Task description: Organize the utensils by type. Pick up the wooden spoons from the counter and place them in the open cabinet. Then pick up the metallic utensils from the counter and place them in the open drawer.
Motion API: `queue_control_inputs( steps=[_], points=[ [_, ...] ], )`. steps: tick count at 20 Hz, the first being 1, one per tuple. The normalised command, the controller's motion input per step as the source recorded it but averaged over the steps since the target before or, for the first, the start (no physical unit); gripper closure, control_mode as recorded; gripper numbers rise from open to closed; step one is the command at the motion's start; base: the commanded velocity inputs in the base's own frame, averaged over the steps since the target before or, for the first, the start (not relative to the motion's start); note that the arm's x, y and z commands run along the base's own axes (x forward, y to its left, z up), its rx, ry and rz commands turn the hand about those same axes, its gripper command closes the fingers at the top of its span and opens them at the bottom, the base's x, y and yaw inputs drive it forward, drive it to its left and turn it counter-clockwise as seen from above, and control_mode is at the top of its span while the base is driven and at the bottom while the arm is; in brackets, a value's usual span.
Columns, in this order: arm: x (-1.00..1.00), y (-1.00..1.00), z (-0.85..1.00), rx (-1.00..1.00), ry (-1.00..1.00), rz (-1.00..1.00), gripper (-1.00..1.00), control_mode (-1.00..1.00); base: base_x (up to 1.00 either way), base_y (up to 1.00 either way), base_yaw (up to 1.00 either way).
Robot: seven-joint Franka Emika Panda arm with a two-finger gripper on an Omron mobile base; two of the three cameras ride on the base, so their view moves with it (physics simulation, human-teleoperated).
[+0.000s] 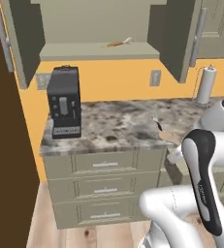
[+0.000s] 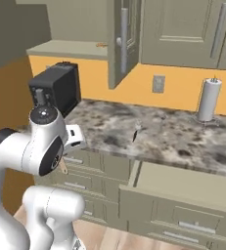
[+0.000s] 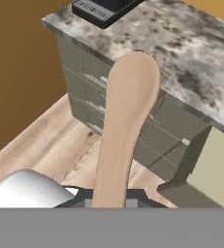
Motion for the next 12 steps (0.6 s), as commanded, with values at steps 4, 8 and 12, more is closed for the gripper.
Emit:
queue_control_inputs(
  steps=[4, 8, 12],
  points=[
    [0.00, 0.00, 0.00, 0.00, 0.00, 0.00, 1.00, 1.00, 0.00, 0.85, 0.03],
    [0.00, 0.00, 0.00, 0.00, 0.00, 0.00, 1.00, 1.00, 0.14, 0.63, -0.02],
    [0.00, 0.00, 0.00, 0.00, 0.00, 0.00, 1.00, 1.00, 0.43, 0.35, -0.03]
  ],
)
